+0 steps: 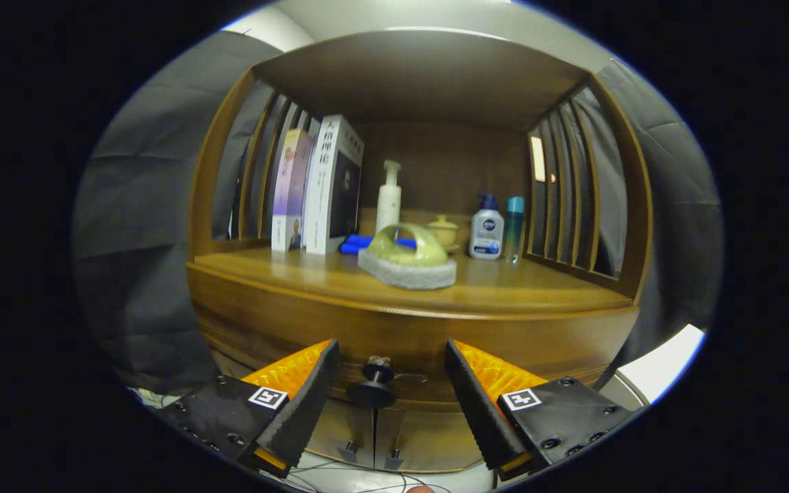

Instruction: Pull open the drawer, take out the items inside it, and place them on the countertop above the cabinet.

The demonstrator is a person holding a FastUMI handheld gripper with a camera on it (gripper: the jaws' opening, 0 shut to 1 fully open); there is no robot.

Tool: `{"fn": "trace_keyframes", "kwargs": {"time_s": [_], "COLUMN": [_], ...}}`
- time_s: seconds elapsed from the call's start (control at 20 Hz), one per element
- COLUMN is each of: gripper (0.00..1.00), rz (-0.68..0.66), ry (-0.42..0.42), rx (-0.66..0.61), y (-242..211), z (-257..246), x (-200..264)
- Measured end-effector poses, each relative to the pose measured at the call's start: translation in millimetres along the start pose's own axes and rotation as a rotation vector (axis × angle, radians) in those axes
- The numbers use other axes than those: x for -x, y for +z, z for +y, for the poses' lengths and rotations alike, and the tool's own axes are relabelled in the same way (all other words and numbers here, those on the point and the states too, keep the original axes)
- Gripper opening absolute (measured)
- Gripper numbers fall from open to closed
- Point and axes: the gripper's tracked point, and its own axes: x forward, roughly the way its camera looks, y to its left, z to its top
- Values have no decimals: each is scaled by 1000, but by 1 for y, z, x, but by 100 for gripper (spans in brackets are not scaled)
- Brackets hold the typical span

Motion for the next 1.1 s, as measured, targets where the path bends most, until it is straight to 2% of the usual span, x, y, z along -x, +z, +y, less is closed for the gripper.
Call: {"fn": "trace_keyframes", "kwargs": {"time_s": [0.15, 0.45, 0.8, 1.1], "gripper": [98, 97, 97, 97], "rz": [-45, -76, -122, -118], "ry": [-12, -14, 15, 17], "rx": [-41, -63, -39, -7], "y": [33, 64, 81, 78], "z": [-21, -47, -46, -46], "x": [37, 107, 173, 197]}}
